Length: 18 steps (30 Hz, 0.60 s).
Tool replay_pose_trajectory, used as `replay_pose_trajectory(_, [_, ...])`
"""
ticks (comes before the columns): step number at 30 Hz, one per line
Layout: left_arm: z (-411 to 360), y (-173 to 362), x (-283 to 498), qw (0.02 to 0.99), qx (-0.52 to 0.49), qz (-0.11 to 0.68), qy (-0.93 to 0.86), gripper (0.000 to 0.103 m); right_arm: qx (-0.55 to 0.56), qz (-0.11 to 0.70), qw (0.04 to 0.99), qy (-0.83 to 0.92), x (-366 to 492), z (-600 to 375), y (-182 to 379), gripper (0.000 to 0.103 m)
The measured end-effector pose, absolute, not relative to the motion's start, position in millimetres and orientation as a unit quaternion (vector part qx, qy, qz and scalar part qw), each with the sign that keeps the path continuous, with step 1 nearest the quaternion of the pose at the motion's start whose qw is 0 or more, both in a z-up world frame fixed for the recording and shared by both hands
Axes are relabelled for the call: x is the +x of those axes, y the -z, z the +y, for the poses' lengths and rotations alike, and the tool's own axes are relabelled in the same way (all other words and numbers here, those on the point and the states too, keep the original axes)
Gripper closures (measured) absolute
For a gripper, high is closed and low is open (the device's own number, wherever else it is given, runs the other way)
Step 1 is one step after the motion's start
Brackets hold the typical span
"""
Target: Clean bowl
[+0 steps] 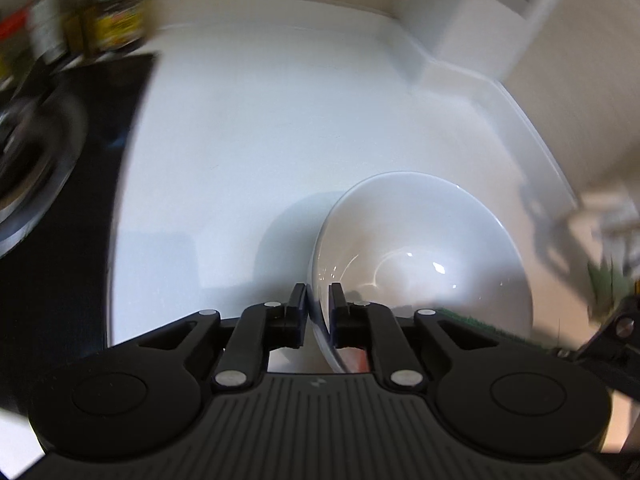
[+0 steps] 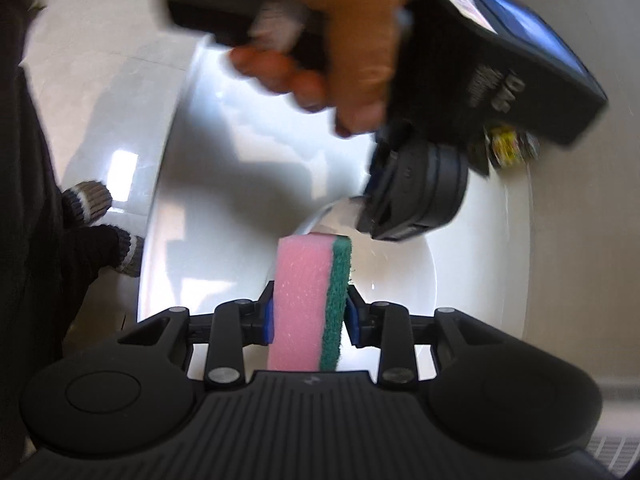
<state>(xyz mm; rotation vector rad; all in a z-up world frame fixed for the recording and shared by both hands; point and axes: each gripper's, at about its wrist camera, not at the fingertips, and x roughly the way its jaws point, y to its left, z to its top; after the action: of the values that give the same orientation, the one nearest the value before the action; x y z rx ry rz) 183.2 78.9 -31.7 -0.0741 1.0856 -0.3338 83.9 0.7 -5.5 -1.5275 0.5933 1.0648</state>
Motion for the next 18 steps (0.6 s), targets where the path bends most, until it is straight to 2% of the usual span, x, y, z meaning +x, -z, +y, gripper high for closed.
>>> replay_pose_trajectory(3, [72.8, 30.8, 197.7, 0.839, -0.015, 0.516, 0.173, 0.092, -0.681, 0.233, 0.528, -0.45, 84.5, -8.8, 10.1, 0.074])
replay_pose_trajectory(6, [74.3, 28.9, 195.2, 0.842, -0.039, 0.517, 0.149, 0.093, -0.68, 0.238, 0.537, -0.439, 88.6, -6.8, 12.8, 0.074])
replay_pose_trajectory(9, [85.9, 23.4, 173.8, 0.845, -0.111, 0.51, 0.119, 0.09, -0.659, 0.256, 0.559, -0.433, 93.3, -2.7, 11.4, 0.074])
replay_pose_trajectory(12, [87.4, 21.8, 154.8, 0.847, -0.14, 0.502, 0.103, 0.085, -0.64, 0.271, 0.577, -0.429, 98.3, 0.0, 9.3, 0.074])
replay_pose_trajectory(18, [76.6, 22.4, 163.8, 0.856, -0.093, 0.501, 0.093, 0.091, -0.617, 0.29, 0.594, -0.427, 106.5, 7.2, 7.9, 0.074])
